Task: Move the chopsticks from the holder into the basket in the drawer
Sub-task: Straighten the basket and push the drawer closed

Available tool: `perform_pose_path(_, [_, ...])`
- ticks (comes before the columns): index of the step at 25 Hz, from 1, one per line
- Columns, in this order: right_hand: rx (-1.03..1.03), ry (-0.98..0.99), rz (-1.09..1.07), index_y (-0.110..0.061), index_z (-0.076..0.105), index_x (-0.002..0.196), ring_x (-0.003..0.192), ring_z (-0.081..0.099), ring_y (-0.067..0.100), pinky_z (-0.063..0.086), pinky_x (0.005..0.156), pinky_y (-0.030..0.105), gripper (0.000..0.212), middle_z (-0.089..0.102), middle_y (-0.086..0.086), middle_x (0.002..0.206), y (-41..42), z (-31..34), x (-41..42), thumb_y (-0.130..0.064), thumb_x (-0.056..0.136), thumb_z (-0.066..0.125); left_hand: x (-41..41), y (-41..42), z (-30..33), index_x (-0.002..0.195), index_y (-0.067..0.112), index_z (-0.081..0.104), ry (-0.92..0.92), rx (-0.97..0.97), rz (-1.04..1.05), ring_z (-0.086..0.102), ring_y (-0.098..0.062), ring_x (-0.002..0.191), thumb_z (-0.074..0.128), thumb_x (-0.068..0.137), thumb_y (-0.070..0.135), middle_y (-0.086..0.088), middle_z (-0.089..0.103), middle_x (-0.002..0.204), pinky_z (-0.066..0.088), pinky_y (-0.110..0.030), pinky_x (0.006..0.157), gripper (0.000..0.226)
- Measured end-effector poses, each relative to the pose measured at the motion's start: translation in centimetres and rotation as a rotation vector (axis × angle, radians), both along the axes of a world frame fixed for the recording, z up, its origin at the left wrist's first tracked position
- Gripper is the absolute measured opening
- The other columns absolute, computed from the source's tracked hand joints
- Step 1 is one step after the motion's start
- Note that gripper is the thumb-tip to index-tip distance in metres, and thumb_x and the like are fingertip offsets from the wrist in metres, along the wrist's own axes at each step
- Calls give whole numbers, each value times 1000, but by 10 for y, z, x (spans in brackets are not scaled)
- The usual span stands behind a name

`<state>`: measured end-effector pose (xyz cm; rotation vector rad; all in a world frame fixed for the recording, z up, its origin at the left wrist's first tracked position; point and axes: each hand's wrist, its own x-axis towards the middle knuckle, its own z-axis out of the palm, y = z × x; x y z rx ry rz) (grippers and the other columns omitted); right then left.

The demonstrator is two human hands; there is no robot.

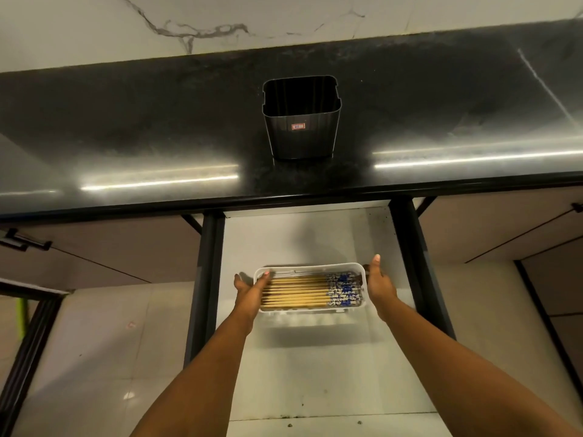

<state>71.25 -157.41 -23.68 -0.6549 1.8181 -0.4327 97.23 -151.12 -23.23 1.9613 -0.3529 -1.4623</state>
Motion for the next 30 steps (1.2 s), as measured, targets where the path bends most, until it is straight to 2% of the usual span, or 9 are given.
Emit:
perform_pose_path(4, [-14,75,-15,-14,53,128,110,57,35,46,92,49,78,62,16,118,2,-3,-3,-69,90,11,1,0,-3,150,29,-4,-101,52,25,35,-37,136,48,91,52,-12,27,155,33,-48,107,82])
perform_pose_path(6, [7,61,-31,-14,52,130,115,55,38,44,99,55,82,61,18,123,5,-5,-5,-71,89,9,1,2,-4,151,27,0,-152,91,17,38,-38,133,44,92,54,-13,31,152,36,-48,104,78])
perform_pose_path(12, [19,27,-40,-14,51,132,116,55,38,42,103,55,82,61,18,125,4,-2,-6,-71,89,11,6,2,-10,149,23,11,-177,111,-50,47,-37,124,40,93,55,-15,40,144,42,-44,95,71])
perform_pose_path(15, [20,35,-94,-10,55,126,101,62,35,50,95,52,79,66,17,105,9,-2,-9,-68,91,13,3,4,-10,145,20,17,-156,139,-13,52,-29,102,41,92,56,-14,48,131,44,-37,82,68])
perform_pose_path(17, [16,29,-83,-10,55,126,97,64,33,53,92,50,78,67,17,102,12,0,-5,-67,92,13,1,5,-9,143,18,19,-180,147,-13,50,-24,93,42,92,56,-9,48,117,45,-35,78,67])
perform_pose_path(22, [-39,134,-9,-12,56,124,94,57,28,46,87,45,76,61,12,100,19,-4,0,-64,94,9,0,9,-9,138,17,26,-99,111,34,51,-23,92,48,88,58,-6,46,106,46,-36,80,68])
perform_pose_path(25, [-31,132,16,-11,57,118,89,57,26,47,85,44,73,64,13,101,23,-9,-2,-62,94,9,0,14,-7,141,19,22,-66,93,4,51,-25,100,47,87,60,-12,48,125,45,-39,86,73])
perform_pose_path(28, [-27,113,63,-11,59,113,97,61,30,50,93,48,71,67,16,105,23,-7,-4,-61,95,11,4,17,-5,149,25,10,-129,110,-87,41,-37,129,34,91,61,-13,33,150,37,-49,103,72])
perform_pose_path(30, [-10,103,123,-11,59,113,103,61,33,48,96,50,71,67,17,108,23,-4,-8,-61,95,13,6,19,-2,150,25,6,-162,117,-157,35,-38,136,26,93,61,-12,28,154,32,-51,107,71])
